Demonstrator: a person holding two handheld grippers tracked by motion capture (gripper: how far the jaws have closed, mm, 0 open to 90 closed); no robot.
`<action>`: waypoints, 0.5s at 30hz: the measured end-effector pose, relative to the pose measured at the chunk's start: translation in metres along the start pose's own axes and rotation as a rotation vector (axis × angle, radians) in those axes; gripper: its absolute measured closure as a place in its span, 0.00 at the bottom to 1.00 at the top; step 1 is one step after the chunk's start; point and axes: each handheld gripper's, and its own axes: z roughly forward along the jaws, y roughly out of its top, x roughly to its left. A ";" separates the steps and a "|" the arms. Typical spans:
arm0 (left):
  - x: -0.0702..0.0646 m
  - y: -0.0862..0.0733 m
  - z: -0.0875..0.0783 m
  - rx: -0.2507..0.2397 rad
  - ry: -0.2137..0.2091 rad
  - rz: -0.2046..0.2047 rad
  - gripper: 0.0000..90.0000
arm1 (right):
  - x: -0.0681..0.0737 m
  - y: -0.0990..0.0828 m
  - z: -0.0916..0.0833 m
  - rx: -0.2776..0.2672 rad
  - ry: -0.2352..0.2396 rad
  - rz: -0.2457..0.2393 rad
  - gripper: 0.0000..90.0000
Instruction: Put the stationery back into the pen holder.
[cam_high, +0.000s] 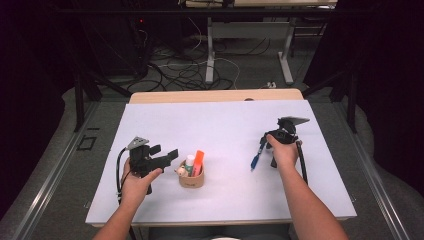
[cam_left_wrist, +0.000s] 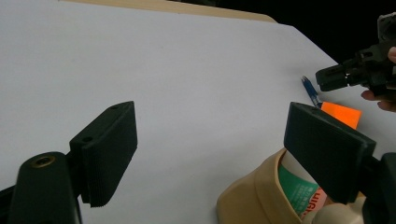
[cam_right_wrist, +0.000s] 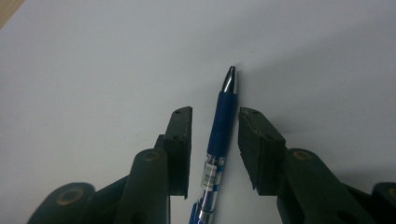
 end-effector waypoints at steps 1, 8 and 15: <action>0.000 0.000 0.000 0.000 0.000 0.000 0.19 | 0.000 0.000 0.001 0.005 -0.007 -0.006 0.73; 0.000 0.000 0.000 0.000 0.001 0.001 0.19 | 0.000 0.000 0.007 0.025 -0.016 0.002 0.75; 0.001 -0.001 0.001 -0.001 -0.001 0.000 0.19 | -0.002 0.000 0.013 0.036 -0.015 0.011 0.76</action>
